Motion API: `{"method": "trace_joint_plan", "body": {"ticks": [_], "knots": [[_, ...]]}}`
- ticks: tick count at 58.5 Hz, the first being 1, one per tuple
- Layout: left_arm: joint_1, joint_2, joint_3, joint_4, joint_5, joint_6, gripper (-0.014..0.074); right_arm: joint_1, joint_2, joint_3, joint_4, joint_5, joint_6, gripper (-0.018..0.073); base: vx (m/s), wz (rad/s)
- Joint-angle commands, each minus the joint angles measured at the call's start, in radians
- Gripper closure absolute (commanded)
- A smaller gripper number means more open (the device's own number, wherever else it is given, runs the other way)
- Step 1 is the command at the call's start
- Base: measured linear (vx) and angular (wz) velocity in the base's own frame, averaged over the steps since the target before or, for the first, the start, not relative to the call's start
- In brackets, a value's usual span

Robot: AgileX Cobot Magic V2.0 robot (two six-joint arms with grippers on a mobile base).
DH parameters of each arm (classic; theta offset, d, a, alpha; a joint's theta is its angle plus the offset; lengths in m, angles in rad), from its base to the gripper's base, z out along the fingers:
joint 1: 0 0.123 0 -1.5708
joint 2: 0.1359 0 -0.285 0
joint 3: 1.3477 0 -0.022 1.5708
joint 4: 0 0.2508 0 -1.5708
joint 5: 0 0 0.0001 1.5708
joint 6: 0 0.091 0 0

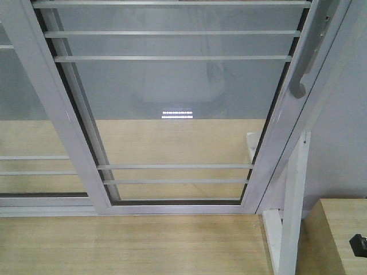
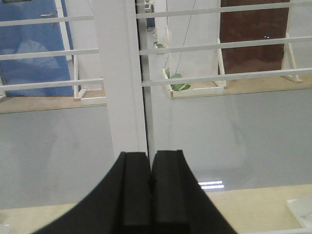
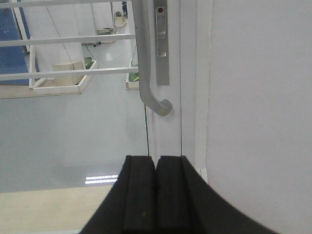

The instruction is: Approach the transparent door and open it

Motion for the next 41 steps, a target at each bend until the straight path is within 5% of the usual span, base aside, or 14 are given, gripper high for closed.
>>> {"method": "trace_joint_plan", "body": {"ticks": [1, 41], "knots": [[-0.007, -0.014, 0.015, -0.007, -0.085, -0.006, 0.0603, -0.004, -0.015, 0.003, 0.001, -0.082, -0.005, 0.0565, 0.0, 0.0], [-0.007, -0.014, 0.015, -0.007, -0.105, -0.006, 0.0603, -0.004, -0.015, 0.003, 0.001, -0.145, -0.006, 0.0565, 0.0, 0.0]]}}
